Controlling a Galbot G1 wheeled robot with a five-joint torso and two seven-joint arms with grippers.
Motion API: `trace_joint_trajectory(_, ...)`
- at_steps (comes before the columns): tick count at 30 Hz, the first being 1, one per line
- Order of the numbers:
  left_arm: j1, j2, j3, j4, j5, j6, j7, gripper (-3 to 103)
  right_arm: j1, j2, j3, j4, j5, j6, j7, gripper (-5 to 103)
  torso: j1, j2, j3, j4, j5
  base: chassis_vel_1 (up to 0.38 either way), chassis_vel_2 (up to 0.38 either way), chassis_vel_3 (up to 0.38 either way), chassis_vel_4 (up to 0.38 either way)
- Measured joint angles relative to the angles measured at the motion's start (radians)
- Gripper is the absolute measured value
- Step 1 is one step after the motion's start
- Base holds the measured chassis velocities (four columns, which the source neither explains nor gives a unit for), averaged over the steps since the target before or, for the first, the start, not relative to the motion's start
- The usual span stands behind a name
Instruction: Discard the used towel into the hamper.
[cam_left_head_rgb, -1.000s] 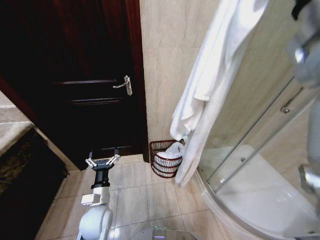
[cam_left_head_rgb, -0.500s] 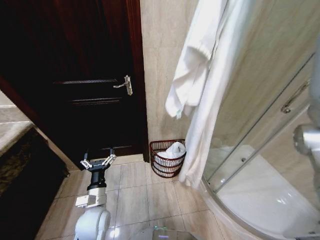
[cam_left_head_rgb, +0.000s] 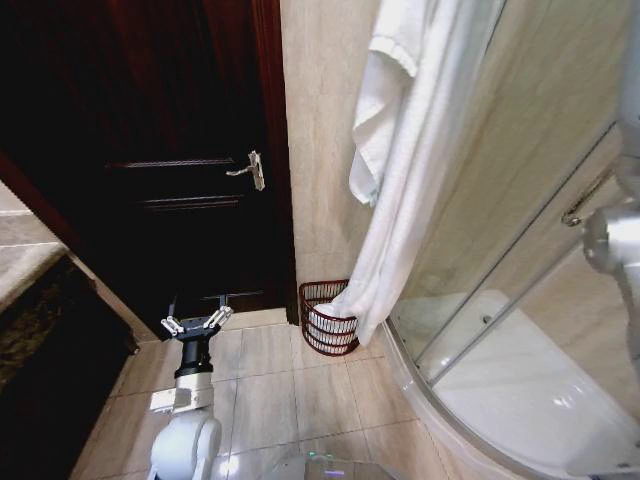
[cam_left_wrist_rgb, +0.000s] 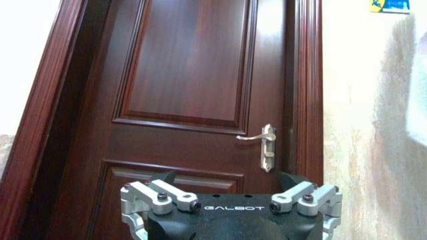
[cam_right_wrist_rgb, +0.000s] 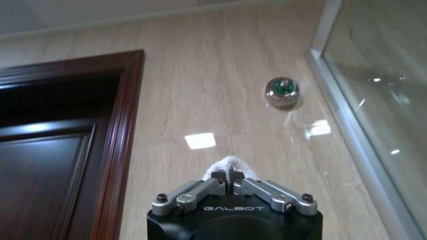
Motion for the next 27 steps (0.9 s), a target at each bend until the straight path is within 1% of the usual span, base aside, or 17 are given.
trace_joint_trajectory(3,-0.004,-0.003,0.009,0.004,0.000,-0.001,0.003,100,-0.002,0.011,-0.003,-0.018,-0.023,0.004,-0.011,2,0.000,0.000,0.000,0.0000,-0.0001,0.000,0.000,0.000,0.000)
trace_joint_trajectory(8,-0.010,-0.003,0.013,0.014,0.002,-0.001,0.006,100,-0.002,0.010,-0.003,-0.025,-0.029,0.004,-0.020,2,0.000,0.000,0.000,-0.0001,0.0001,0.000,0.000,0.000,0.000)
trace_joint_trajectory(16,-0.016,-0.006,0.018,0.046,0.007,-0.014,0.012,100,0.029,0.014,-0.017,-0.047,-0.027,0.003,-0.026,2,0.000,0.000,0.000,-0.0002,0.0002,-0.089,0.081,0.077,-0.084)
trace_joint_trajectory(21,-0.015,-0.010,0.018,0.053,0.009,-0.022,0.014,100,0.079,0.047,-0.024,-0.076,-0.022,-0.001,-0.026,2,0.000,0.000,0.000,-0.0001,-0.0002,-0.057,0.070,0.060,-0.049)
trace_joint_trajectory(23,-0.017,-0.009,0.018,0.055,0.008,-0.025,0.014,100,0.107,0.074,-0.022,-0.100,-0.022,-0.002,-0.025,2,0.000,0.000,0.000,0.0000,-0.0002,0.000,0.000,0.000,0.000)
trace_joint_trajectory(24,-0.017,-0.009,0.018,0.055,0.008,-0.025,0.014,100,0.107,0.074,-0.022,-0.100,-0.022,-0.002,-0.025,2,0.000,0.000,0.000,0.0000,-0.0002,0.000,0.000,0.000,0.000)
trace_joint_trajectory(26,-0.017,-0.009,0.016,0.055,0.012,-0.018,0.013,100,0.124,0.092,-0.018,-0.115,-0.022,-0.002,-0.025,2,-0.001,0.000,0.000,0.0001,-0.0007,0.000,0.000,0.000,0.000)
trace_joint_trajectory(27,-0.017,-0.009,0.015,0.055,0.015,-0.008,0.013,100,0.136,0.105,-0.017,-0.129,-0.023,-0.004,-0.024,2,-0.001,0.000,-0.001,0.0000,-0.0001,0.000,0.000,0.000,0.000)
